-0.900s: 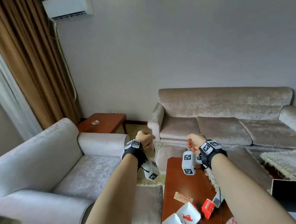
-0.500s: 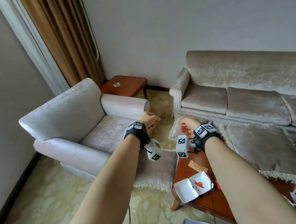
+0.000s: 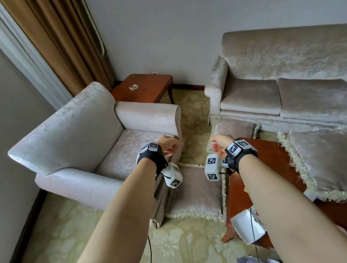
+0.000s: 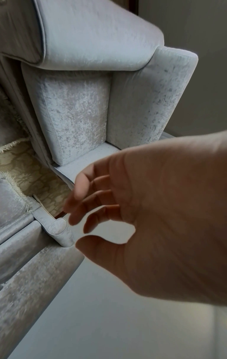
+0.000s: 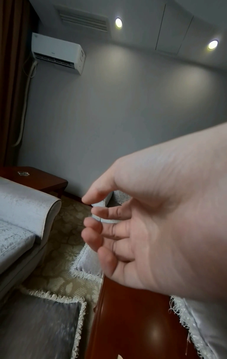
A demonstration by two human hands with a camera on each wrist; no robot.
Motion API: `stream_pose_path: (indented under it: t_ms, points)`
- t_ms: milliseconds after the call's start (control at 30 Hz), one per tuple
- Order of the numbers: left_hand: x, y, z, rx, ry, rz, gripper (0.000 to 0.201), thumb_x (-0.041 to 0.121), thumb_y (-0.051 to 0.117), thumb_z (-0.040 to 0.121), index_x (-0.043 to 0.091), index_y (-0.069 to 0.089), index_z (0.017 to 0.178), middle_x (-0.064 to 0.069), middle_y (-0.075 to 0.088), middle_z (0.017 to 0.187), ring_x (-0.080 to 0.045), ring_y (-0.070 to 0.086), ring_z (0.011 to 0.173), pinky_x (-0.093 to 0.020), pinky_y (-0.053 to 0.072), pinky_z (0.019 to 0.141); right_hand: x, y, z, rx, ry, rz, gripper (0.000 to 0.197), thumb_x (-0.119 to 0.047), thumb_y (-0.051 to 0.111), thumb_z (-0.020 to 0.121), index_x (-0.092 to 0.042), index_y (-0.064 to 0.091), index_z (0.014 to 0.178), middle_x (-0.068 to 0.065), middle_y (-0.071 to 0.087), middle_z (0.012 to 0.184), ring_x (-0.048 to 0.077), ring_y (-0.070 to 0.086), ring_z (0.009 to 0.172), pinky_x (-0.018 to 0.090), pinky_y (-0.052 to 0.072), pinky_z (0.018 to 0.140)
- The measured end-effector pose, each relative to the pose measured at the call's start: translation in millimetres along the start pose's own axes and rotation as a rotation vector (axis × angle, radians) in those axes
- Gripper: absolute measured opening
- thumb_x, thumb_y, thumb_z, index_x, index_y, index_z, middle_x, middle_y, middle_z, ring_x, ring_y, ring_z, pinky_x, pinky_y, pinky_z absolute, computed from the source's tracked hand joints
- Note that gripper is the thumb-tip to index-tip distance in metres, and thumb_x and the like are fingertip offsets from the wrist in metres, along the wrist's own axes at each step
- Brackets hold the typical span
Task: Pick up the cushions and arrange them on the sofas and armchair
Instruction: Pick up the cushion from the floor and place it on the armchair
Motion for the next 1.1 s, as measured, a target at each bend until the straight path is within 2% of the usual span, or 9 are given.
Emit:
stream_pose_path:
  t_ms: [167,333,500,567,633,767,867,1000,1100]
  points:
    - [-8,-14,55,-0.029,-0.087,0.012,0.013,0.019,0.058,0.090,0.008,0.062,0.095,-0.006,0.063,0.084,-0.018,0.059,0.070,-0.022,0.047,0.056,-2,30,37,-0.010,0.053,-0.047,0.019,-0.016,0.062,0.082,-0.009,0.060,0.100,0.005,0.053,0.064,0.015,0.048,0.046,0.013,0.032,0.033]
    - [-16,-16,109,-0.060,-0.161,0.070,0.045,0.022,0.059,0.092,0.005,0.049,0.132,-0.012,0.060,0.109,-0.020,0.058,0.083,-0.031,0.047,0.060,0,45,90,0.018,0.089,-0.066,0.031,-0.018,0.064,0.083,-0.006,0.060,0.110,0.005,0.055,0.068,0.017,0.050,0.050,0.021,0.035,0.044]
    - [-42,-10,169,-0.081,-0.206,0.123,0.062,0.033,0.060,0.090,0.011,0.035,0.143,-0.010,0.046,0.136,-0.028,0.048,0.124,-0.041,0.044,0.096,16,57,152,0.021,0.122,-0.143,0.038,-0.023,0.065,0.080,-0.005,0.060,0.112,0.006,0.049,0.065,0.022,0.046,0.049,0.028,0.038,0.050]
    - [-60,-3,196,-0.103,-0.234,0.131,0.067,0.038,0.059,0.090,0.014,0.031,0.146,-0.009,0.040,0.143,-0.029,0.043,0.129,-0.047,0.041,0.101,29,65,172,-0.026,0.152,-0.170,0.043,-0.022,0.060,0.088,-0.008,0.053,0.129,0.008,0.045,0.061,0.021,0.050,0.039,0.024,0.041,0.041]
    - [-75,7,218,-0.129,-0.257,0.140,0.070,0.039,0.059,0.090,0.015,0.027,0.148,-0.009,0.036,0.148,-0.030,0.039,0.133,-0.045,0.041,0.096,44,73,193,-0.074,0.177,-0.223,0.047,-0.019,0.051,0.096,-0.006,0.043,0.140,0.009,0.040,0.052,0.011,0.040,0.017,0.014,0.028,0.023]
    - [-111,28,278,-0.166,-0.275,0.171,0.067,0.039,0.059,0.091,0.016,0.031,0.148,-0.006,0.033,0.150,-0.028,0.036,0.135,-0.040,0.039,0.088,87,86,247,-0.040,0.239,-0.245,0.011,-0.015,0.048,0.098,-0.006,0.053,0.095,0.005,0.031,0.063,0.019,0.036,0.048,0.023,0.029,0.045]
    - [-163,50,352,-0.175,-0.290,0.146,0.072,0.038,0.060,0.092,0.013,0.026,0.150,-0.009,0.030,0.154,-0.029,0.033,0.138,-0.041,0.038,0.092,141,96,311,0.031,0.269,-0.254,0.026,-0.019,0.051,0.096,-0.008,0.045,0.073,0.006,0.037,0.066,0.018,0.036,0.054,0.026,0.031,0.051]
    - [-233,84,423,-0.184,-0.328,0.136,0.065,0.026,0.053,0.098,0.005,0.022,0.151,-0.012,0.024,0.156,-0.030,0.024,0.143,-0.044,0.028,0.109,221,122,389,0.029,0.375,-0.219,0.020,-0.029,0.047,0.096,-0.009,0.048,0.099,0.011,0.047,0.082,0.023,0.046,0.066,0.031,0.036,0.060]
    - [-281,101,469,-0.177,-0.354,0.135,0.063,0.024,0.053,0.098,0.003,0.023,0.150,-0.013,0.023,0.156,-0.031,0.024,0.143,-0.046,0.027,0.110,268,133,443,0.030,0.373,-0.204,0.048,-0.022,0.042,0.101,-0.003,0.033,0.144,0.024,0.050,0.120,0.025,0.042,0.100,0.032,0.033,0.083]
Point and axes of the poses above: each hand's wrist, its own z-axis towards the middle knuckle, its own y-axis out of the palm, x = y × z, the point moved 8 cm from there along z, towards the middle knuckle
